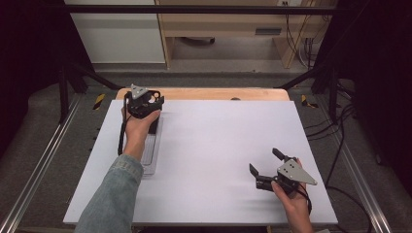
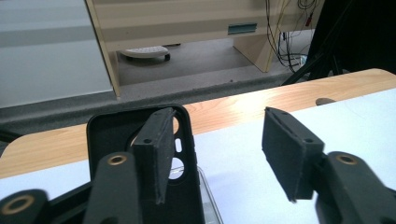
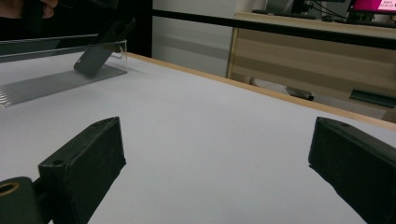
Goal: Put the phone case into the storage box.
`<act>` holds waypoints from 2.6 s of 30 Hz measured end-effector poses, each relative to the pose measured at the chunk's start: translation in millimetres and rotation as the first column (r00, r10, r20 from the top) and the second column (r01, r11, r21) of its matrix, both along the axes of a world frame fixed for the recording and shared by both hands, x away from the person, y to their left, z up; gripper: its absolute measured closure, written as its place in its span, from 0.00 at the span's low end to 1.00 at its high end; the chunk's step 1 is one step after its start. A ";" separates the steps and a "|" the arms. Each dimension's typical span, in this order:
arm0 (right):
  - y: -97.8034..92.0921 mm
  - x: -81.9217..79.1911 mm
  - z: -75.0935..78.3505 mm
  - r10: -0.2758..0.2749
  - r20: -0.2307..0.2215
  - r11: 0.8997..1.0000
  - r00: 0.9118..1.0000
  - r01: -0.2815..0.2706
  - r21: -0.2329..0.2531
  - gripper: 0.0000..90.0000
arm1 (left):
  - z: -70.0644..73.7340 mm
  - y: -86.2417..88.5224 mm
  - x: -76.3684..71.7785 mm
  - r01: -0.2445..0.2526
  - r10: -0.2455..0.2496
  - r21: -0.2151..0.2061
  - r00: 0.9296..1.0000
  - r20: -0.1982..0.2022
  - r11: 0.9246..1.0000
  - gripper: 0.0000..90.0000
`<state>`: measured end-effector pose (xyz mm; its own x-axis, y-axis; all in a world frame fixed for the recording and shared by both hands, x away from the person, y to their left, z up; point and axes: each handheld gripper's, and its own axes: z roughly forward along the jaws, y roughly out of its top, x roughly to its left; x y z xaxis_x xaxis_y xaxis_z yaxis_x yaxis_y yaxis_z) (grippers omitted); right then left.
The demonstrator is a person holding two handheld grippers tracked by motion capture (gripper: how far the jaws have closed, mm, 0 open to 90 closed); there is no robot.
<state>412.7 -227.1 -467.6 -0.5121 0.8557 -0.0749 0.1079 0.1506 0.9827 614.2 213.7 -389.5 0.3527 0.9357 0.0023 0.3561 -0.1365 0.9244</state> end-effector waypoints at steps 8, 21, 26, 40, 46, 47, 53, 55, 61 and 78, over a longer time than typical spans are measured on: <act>-0.4 0.1 -0.1 0.002 -0.009 1.000 1.000 -0.002 0.001 0.04 | 1.0 -6.3 -2.6 -0.012 0.013 0.008 1.000 -0.015 1.000 0.27; 0.8 0.3 -1.1 -0.004 -0.033 1.000 0.999 0.004 -0.008 0.04 | 8.3 -22.0 -21.3 0.064 -0.065 -0.046 0.998 -0.021 0.997 0.10; -1.4 -0.9 -1.3 -0.003 -0.051 1.000 0.999 0.003 -0.009 0.04 | 13.4 -23.8 -28.9 0.087 -0.089 -0.073 0.996 -0.018 0.994 0.08; -2.2 -2.8 0.4 -0.022 -0.065 1.000 0.998 0.022 -0.003 0.04 | 16.3 -29.5 -45.9 0.108 -0.108 -0.061 0.994 0.008 0.992 0.04; -3.1 -2.7 0.6 -0.025 -0.066 1.000 0.997 0.025 0.002 0.04 | 18.8 -34.8 -49.2 0.122 -0.122 -0.063 0.992 0.015 0.990 0.04; -3.2 -2.8 0.9 -0.026 -0.066 1.000 0.997 0.026 0.002 0.04 | 19.0 -35.8 -49.6 0.124 -0.123 -0.062 0.992 0.016 0.990 0.04; -3.4 -4.3 3.4 -0.028 -0.055 1.000 0.998 0.029 0.003 0.04 | 18.7 -42.6 -55.3 0.135 -0.134 -0.044 0.991 0.024 0.990 0.04; -2.4 -5.2 3.7 -0.028 -0.054 1.000 0.998 0.028 -0.007 0.04 | 19.5 -43.8 -57.7 0.135 -0.133 -0.035 0.990 0.034 0.990 0.04; -0.8 -4.5 2.7 -0.031 -0.066 0.999 0.997 0.030 -0.010 0.04 | 23.7 -45.4 -66.2 0.152 -0.150 -0.045 0.988 0.043 0.987 0.04; -1.7 -5.2 3.4 -0.028 -0.068 1.000 0.997 0.028 -0.001 0.04 | 29.5 -45.7 -90.8 0.187 -0.183 -0.055 0.980 0.081 0.981 0.04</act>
<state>407.6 -228.8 -464.2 -0.4918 0.8698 -0.0405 0.1788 0.1464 0.9729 523.3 168.0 -360.0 0.5207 0.8535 -0.0206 0.2592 -0.1351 0.9563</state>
